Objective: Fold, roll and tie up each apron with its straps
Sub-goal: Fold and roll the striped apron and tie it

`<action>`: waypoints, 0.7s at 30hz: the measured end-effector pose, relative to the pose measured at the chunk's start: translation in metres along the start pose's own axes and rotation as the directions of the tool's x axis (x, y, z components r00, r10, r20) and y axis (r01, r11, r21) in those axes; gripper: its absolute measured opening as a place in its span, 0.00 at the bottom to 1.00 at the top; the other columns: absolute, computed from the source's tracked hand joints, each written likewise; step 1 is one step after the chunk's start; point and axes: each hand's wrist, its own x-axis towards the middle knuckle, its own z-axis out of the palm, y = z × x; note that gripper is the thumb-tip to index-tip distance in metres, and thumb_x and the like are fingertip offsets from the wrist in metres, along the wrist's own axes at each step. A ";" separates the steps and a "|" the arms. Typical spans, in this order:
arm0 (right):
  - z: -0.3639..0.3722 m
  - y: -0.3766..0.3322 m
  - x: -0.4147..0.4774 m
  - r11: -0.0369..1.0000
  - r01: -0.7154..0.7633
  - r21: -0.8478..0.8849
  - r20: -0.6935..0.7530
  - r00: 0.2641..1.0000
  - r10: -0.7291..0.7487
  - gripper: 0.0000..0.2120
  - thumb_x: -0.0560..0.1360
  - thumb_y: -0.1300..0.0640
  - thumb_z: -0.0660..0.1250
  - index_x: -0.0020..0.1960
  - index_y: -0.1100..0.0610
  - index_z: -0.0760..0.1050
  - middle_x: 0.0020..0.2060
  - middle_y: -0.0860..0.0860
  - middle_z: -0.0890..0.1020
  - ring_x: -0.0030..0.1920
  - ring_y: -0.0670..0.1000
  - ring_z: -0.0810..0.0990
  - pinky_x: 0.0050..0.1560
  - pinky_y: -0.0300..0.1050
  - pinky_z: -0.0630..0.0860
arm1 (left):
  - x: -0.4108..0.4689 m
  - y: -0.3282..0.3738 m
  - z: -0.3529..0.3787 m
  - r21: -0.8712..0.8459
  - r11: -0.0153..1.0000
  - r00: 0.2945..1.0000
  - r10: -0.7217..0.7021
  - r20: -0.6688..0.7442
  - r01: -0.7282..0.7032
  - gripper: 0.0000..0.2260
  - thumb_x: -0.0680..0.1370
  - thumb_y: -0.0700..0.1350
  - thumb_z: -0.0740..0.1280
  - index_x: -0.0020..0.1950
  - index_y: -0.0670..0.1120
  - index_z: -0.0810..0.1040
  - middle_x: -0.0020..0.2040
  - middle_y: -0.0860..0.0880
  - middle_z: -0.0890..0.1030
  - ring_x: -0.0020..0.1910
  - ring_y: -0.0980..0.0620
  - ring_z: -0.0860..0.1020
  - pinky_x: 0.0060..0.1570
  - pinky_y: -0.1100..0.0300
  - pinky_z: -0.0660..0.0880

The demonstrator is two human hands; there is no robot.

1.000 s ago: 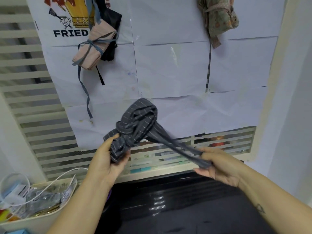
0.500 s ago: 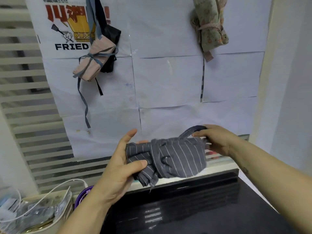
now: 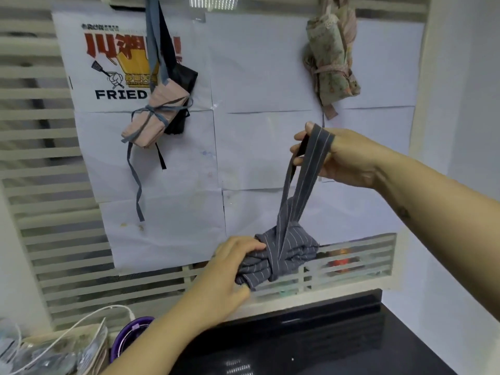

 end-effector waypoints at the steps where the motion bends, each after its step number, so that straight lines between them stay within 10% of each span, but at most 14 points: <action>1: 0.001 -0.007 -0.002 1.000 0.014 -0.019 0.040 0.999 -0.013 0.12 0.77 0.50 0.63 0.53 0.59 0.75 0.44 0.54 0.83 0.41 0.50 0.84 0.39 0.39 0.80 | 0.004 -0.005 0.000 0.083 0.996 0.999 0.027 -0.017 -0.025 0.33 0.72 0.37 0.65 0.64 0.70 0.60 0.63 0.68 0.63 0.66 0.65 0.63 0.65 0.72 0.60; 7: 0.011 -0.047 0.006 0.990 0.094 -0.108 0.231 0.971 -0.067 0.07 0.78 0.64 0.62 0.54 0.59 0.76 0.43 0.54 0.84 0.41 0.52 0.84 0.45 0.44 0.82 | 0.047 -0.016 -0.011 0.333 0.938 0.989 0.130 -0.070 -0.099 0.34 0.73 0.37 0.66 0.74 0.59 0.58 0.69 0.62 0.54 0.66 0.67 0.54 0.63 0.73 0.57; 12: 0.008 -0.065 0.015 0.982 0.187 0.010 0.164 0.969 -0.186 0.07 0.77 0.66 0.64 0.53 0.61 0.76 0.46 0.57 0.84 0.49 0.55 0.84 0.50 0.46 0.82 | 0.067 -0.011 -0.020 0.071 0.997 0.994 0.049 -0.099 -0.042 0.32 0.75 0.35 0.64 0.64 0.69 0.59 0.63 0.73 0.58 0.63 0.66 0.67 0.61 0.71 0.67; 14: 0.006 -0.063 0.018 0.973 0.220 0.076 0.091 0.970 -0.226 0.06 0.77 0.64 0.64 0.53 0.61 0.76 0.47 0.58 0.83 0.52 0.55 0.83 0.54 0.48 0.80 | 0.069 0.002 -0.019 -0.240 0.959 0.969 -0.191 -0.157 0.151 0.33 0.78 0.34 0.62 0.65 0.71 0.59 0.62 0.72 0.62 0.62 0.60 0.72 0.55 0.68 0.74; 15: 0.006 -0.060 0.020 0.965 0.238 0.108 0.058 0.968 -0.245 0.05 0.78 0.63 0.64 0.53 0.61 0.76 0.48 0.58 0.82 0.53 0.55 0.83 0.56 0.49 0.79 | 0.070 0.008 -0.016 -0.484 0.834 0.921 -0.367 -0.130 0.264 0.31 0.79 0.33 0.61 0.67 0.68 0.60 0.63 0.68 0.66 0.60 0.56 0.75 0.52 0.64 0.77; 17: 0.008 -0.051 0.023 0.953 0.262 0.152 0.021 0.963 -0.268 0.04 0.77 0.62 0.64 0.51 0.61 0.76 0.47 0.56 0.82 0.53 0.55 0.82 0.60 0.52 0.77 | 0.070 0.016 -0.006 -0.907 0.268 0.780 -0.618 0.097 0.325 0.19 0.80 0.35 0.60 0.66 0.54 0.68 0.64 0.51 0.74 0.56 0.46 0.80 0.52 0.47 0.79; 19: 0.013 -0.040 0.024 0.949 0.268 0.165 0.016 0.962 -0.274 0.04 0.77 0.62 0.65 0.50 0.61 0.76 0.46 0.55 0.82 0.52 0.54 0.82 0.63 0.53 0.75 | 0.069 0.022 0.003 -0.932 -0.272 0.695 -0.622 0.360 0.240 0.11 0.78 0.44 0.62 0.57 0.41 0.72 0.60 0.41 0.78 0.54 0.39 0.79 0.56 0.40 0.74; 21: 0.020 -0.028 0.026 0.947 0.269 0.174 0.016 0.961 -0.275 0.04 0.78 0.62 0.64 0.50 0.61 0.76 0.44 0.55 0.83 0.51 0.53 0.83 0.64 0.54 0.74 | 0.067 0.024 0.012 -0.823 -0.525 0.664 -0.538 0.519 0.218 0.26 0.76 0.58 0.65 0.61 0.36 0.73 0.59 0.35 0.79 0.58 0.36 0.77 0.60 0.38 0.70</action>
